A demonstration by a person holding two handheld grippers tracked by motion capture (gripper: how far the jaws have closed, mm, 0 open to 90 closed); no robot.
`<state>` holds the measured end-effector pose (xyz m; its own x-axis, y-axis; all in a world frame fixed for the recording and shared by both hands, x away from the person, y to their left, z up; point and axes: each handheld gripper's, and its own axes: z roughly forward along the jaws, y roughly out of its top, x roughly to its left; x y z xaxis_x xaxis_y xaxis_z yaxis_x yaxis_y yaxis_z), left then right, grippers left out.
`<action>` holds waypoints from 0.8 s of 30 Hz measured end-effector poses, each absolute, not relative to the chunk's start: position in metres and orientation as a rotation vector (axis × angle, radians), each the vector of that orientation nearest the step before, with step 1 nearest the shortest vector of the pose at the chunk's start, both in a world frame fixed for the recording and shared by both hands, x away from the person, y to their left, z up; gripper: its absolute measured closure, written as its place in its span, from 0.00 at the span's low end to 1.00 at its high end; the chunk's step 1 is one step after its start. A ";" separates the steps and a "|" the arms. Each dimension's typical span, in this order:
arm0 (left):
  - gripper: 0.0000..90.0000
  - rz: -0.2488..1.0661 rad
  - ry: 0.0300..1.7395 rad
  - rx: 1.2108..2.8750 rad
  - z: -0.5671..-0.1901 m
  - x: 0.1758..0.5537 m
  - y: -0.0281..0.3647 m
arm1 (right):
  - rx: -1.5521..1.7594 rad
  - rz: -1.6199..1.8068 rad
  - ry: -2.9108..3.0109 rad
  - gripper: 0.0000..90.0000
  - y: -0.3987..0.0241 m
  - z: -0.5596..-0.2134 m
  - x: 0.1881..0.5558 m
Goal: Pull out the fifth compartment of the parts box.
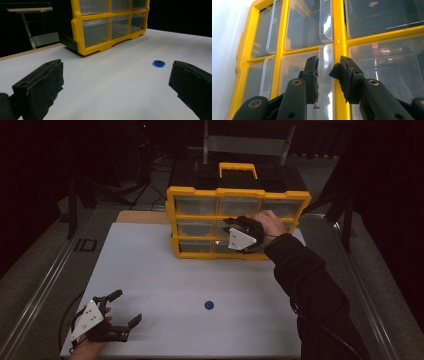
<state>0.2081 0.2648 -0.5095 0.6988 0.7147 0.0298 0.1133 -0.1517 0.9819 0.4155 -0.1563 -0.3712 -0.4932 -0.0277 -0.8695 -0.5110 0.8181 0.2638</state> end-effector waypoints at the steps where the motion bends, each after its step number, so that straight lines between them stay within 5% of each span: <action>1: 0.00 0.601 0.677 1.667 -0.510 0.208 0.265 | -0.402 0.614 2.018 0.75 -0.156 -0.371 0.415; 24: 0.00 0.595 0.671 1.674 -0.510 0.208 0.263 | -0.400 0.605 2.032 0.82 -0.154 -0.376 0.418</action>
